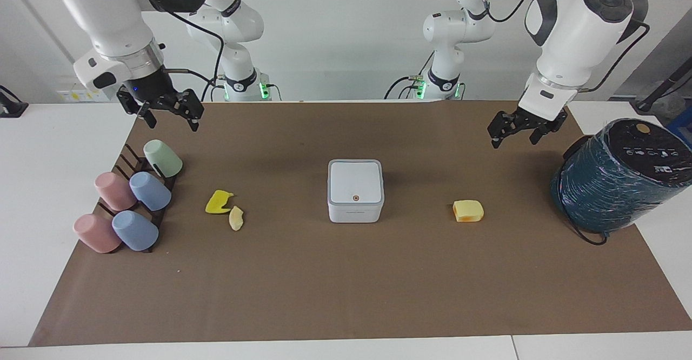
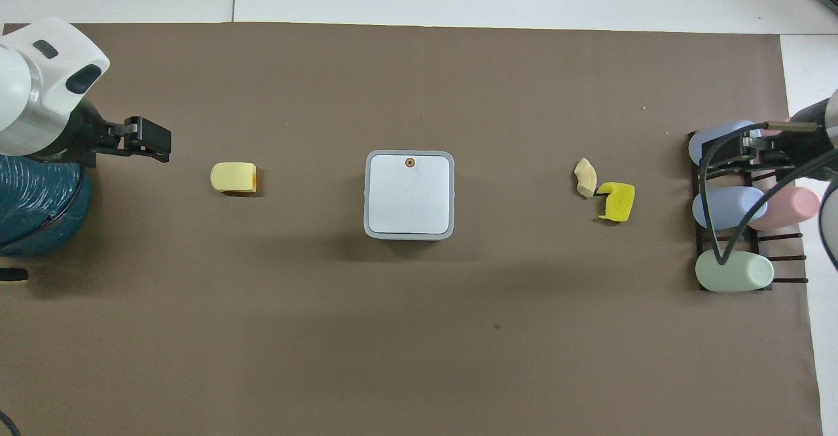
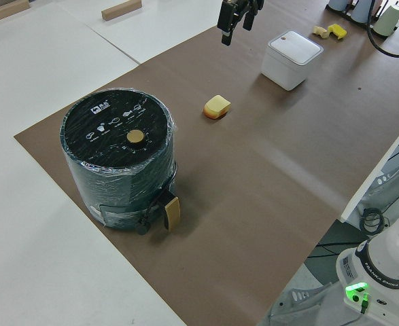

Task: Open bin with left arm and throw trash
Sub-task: 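Move the left gripper to the bin lid while the right gripper reaches the pieces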

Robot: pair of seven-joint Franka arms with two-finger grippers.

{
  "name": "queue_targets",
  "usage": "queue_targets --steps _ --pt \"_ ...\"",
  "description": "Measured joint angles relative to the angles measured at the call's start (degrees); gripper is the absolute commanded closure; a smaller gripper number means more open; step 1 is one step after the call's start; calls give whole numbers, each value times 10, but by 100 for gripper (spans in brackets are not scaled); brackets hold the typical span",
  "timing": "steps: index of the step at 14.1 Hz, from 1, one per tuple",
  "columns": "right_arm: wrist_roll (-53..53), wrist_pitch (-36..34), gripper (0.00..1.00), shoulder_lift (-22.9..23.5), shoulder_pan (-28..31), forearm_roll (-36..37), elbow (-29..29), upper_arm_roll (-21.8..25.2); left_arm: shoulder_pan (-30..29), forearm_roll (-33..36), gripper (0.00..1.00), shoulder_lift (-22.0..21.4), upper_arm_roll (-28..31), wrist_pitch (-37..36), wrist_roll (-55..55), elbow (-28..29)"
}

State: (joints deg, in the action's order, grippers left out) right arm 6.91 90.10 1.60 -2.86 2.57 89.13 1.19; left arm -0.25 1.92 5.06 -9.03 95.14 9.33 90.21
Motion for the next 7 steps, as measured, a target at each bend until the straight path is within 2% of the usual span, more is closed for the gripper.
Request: queue_targets --steps 7 --pt "-17 -23 0 -4 1 8 -7 0 1 0 0 0 -3 0 -17 0"
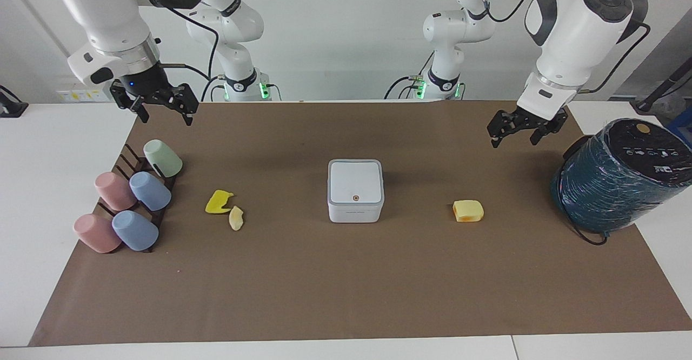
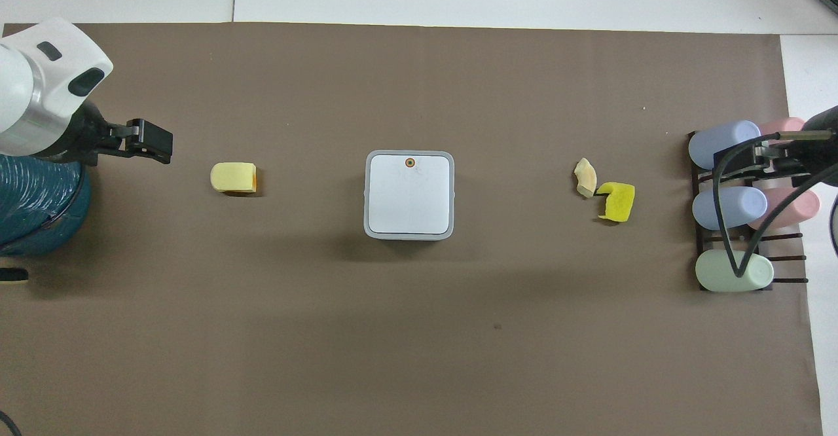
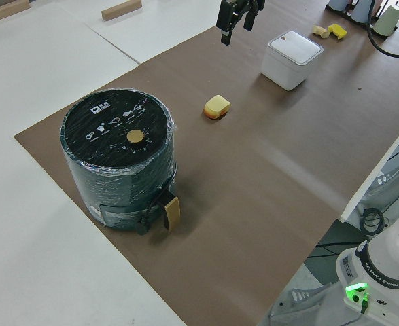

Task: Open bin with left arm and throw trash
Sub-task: 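Move the left gripper to the bin lid while the right gripper reaches the pieces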

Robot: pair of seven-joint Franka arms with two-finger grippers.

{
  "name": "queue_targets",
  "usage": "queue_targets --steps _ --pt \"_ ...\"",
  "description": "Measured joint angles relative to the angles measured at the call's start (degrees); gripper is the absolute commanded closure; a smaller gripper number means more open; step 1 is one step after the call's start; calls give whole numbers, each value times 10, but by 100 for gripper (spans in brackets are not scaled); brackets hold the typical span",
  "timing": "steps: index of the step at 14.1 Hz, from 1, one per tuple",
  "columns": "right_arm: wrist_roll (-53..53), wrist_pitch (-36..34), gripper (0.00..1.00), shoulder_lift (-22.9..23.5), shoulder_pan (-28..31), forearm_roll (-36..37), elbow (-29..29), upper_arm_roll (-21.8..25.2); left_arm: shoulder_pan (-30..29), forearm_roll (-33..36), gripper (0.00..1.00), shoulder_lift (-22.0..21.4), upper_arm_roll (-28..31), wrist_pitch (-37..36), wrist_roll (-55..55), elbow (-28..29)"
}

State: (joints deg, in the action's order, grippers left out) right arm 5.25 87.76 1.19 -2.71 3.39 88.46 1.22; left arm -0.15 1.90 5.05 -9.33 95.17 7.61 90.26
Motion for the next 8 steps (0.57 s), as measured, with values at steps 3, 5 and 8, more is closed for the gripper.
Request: queue_targets --steps 3,5,8 --pt "0 0 0 0 0 -5 0 0 21 -1 0 -1 -3 6 2 4" --pt "0 0 0 0 0 -7 0 -1 55 -1 10 -7 -4 34 31 24" --pt "0 0 0 0 0 -7 2 -1 124 -14 64 -29 -7 108 146 89"
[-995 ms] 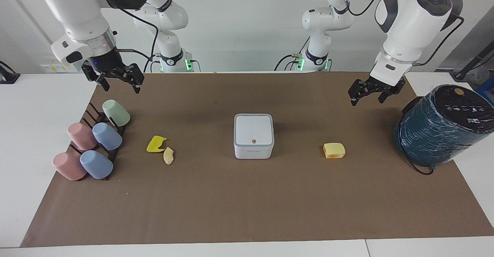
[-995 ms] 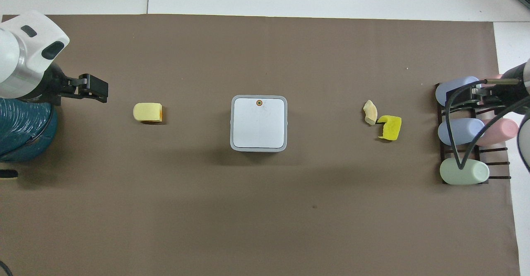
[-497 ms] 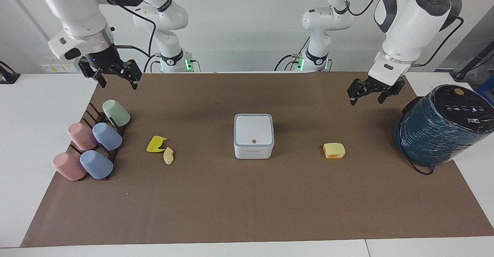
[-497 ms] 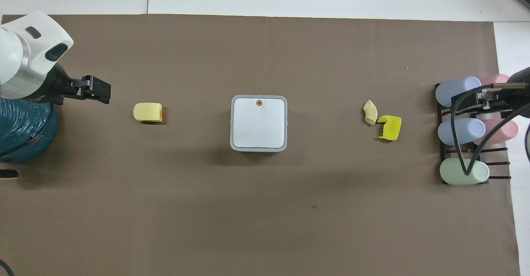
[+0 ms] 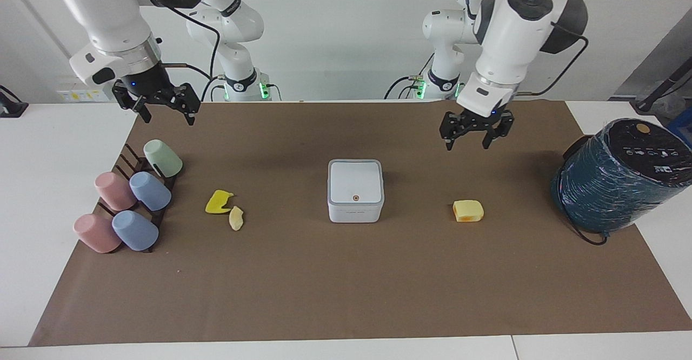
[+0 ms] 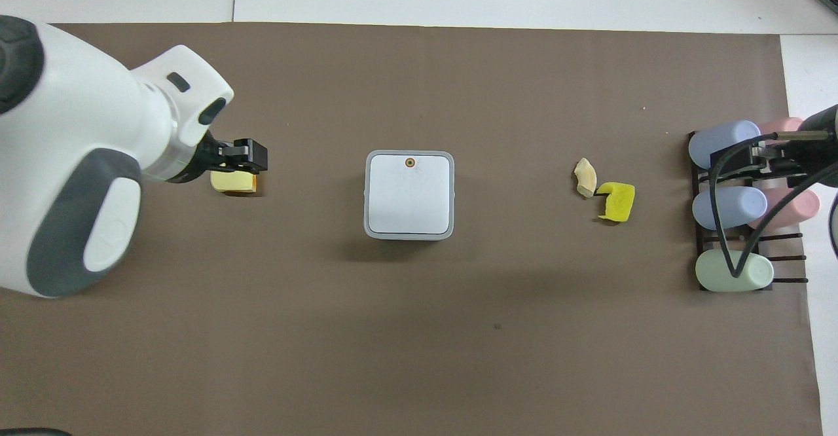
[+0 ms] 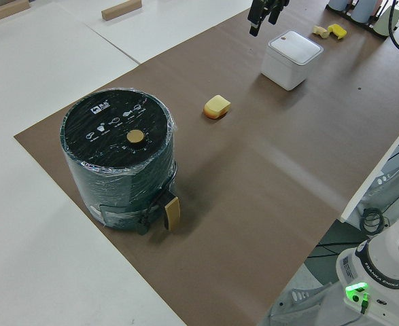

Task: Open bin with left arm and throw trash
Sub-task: 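Move the left gripper to the bin lid while the right gripper reaches the pieces, then lift the white lid off the bin with the left gripper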

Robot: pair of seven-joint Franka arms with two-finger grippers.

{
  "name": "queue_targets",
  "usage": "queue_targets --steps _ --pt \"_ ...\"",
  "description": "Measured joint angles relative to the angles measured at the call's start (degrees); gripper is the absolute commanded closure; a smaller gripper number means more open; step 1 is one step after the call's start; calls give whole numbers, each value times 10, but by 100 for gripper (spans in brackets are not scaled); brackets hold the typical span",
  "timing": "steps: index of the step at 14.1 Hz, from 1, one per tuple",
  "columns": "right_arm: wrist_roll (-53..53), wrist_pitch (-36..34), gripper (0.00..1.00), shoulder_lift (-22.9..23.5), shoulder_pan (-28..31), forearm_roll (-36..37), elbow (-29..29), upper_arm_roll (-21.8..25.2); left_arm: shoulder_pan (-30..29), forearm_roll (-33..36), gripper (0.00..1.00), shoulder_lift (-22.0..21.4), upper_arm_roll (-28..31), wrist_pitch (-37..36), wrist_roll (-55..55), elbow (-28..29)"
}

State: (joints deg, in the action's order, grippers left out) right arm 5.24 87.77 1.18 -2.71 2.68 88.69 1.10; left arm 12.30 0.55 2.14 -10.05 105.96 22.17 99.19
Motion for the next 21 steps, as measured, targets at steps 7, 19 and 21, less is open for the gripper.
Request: queue_targets --steps 7,19,21 --pt "0 65 0 -12 6 -1 43 1 101 -57 90 2 -2 187 130 85" --pt "-36 358 0 53 -22 -26 202 -5 151 -81 90 114 -1 407 164 115" --pt "-36 405 0 89 -27 -26 202 -8 153 -82 90 121 -1 417 164 114"
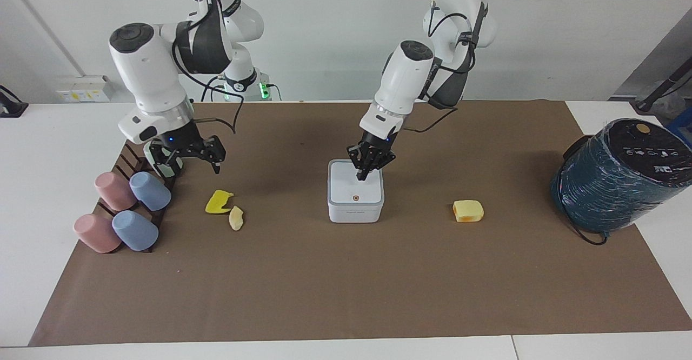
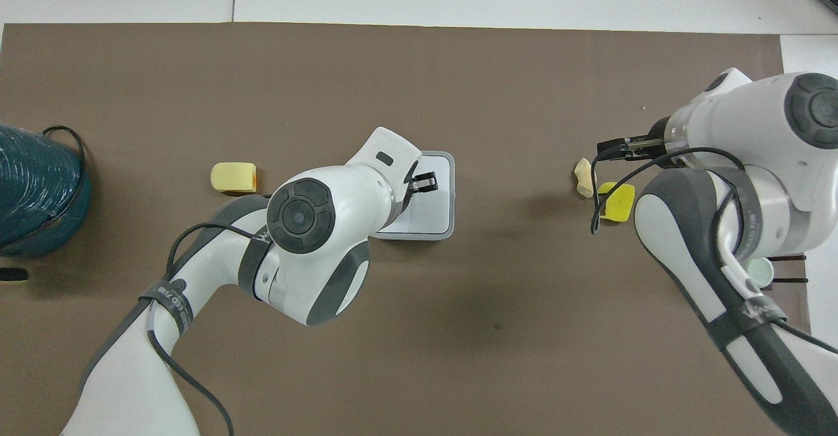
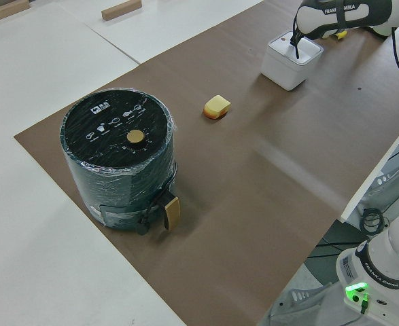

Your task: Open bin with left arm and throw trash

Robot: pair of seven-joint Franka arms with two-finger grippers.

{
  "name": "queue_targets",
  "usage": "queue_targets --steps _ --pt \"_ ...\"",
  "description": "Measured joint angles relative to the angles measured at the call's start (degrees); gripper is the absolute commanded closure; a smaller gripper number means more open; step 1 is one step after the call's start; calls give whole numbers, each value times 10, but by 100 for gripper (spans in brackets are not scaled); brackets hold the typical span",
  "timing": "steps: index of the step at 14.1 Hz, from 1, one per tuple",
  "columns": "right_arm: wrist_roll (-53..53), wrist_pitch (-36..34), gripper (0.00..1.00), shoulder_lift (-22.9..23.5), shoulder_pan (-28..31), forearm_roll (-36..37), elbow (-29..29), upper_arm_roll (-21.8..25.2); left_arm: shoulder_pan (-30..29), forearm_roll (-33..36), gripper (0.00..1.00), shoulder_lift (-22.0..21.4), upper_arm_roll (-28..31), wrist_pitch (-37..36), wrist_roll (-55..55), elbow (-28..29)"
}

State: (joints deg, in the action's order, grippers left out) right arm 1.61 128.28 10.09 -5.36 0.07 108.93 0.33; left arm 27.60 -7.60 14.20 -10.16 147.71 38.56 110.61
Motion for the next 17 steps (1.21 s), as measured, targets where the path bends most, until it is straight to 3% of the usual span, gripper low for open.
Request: queue_targets --steps 2,5,9,11,12,13,15,17 --pt "0 44 0 33 -11 0 0 0 4 0 84 0 2 0 0 0" --pt "-18 75 0 68 -17 0 3 0 5 0 84 0 5 -25 0 -14" --pt "-59 133 0 80 -10 0 36 1 -51 0 84 -4 14 -233 -20 -121" --pt "-61 145 0 90 -11 0 44 0 -90 0 84 -6 16 -299 -54 -162" --pt "-62 148 10 96 -12 0 46 0 -103 0 84 -7 17 -311 -66 -169" --pt "-63 149 26 100 -12 0 47 0 -110 0 84 -6 17 -315 -75 -170" --pt "-65 149 42 103 -12 0 50 0 -119 0 79 -5 18 -317 -97 -166" --pt "-67 149 65 105 -12 0 51 0 -137 0 59 -5 19 -317 -129 -157"
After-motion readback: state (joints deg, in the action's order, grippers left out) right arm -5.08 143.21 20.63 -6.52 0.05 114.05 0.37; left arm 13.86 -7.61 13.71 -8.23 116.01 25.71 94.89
